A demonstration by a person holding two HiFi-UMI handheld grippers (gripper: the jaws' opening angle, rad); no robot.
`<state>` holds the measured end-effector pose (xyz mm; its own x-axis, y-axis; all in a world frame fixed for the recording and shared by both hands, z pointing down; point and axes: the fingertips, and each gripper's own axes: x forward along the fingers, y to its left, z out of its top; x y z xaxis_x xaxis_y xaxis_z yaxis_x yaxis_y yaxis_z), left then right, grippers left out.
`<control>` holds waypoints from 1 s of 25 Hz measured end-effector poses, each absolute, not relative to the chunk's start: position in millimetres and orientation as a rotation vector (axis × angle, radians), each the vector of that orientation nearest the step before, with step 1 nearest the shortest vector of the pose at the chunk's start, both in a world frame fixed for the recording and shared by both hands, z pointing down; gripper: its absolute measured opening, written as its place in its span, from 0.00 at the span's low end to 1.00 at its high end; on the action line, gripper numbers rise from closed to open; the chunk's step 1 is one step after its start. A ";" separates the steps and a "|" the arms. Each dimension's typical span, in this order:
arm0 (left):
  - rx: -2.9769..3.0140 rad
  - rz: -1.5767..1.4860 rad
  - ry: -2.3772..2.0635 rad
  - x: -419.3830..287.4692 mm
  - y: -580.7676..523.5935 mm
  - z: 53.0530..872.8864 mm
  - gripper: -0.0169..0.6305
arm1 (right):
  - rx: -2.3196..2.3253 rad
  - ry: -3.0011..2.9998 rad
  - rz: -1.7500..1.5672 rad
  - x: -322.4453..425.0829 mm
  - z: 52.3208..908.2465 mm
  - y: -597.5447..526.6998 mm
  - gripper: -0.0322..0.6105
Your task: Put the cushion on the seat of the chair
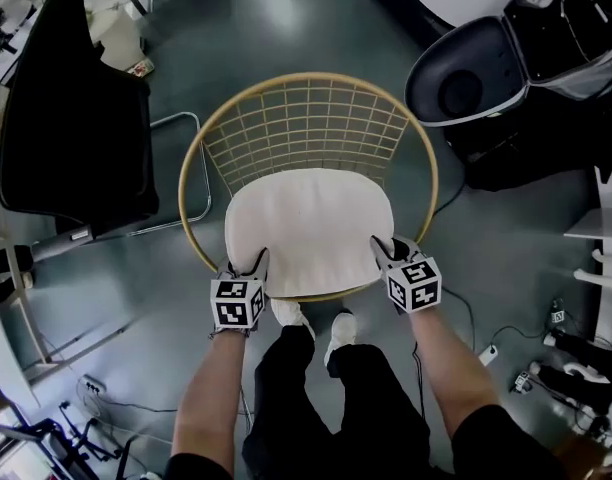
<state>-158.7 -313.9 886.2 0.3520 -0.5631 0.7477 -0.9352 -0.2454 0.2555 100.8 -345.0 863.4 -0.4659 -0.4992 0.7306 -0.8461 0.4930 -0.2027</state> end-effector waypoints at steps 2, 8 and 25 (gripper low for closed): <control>1.908 0.708 -1.302 -159.1 -317.0 898.1 0.28 | 1.105 -2.117 0.760 100.7 875.2 -348.7 0.16; 1.888 0.780 -1.284 -155.3 -318.9 919.4 0.30 | 1.121 -2.043 0.795 104.3 901.4 -348.2 0.18; 1.862 0.815 -1.428 -162.4 -336.0 917.8 0.55 | 1.204 -1.995 0.787 103.1 910.0 -366.4 0.34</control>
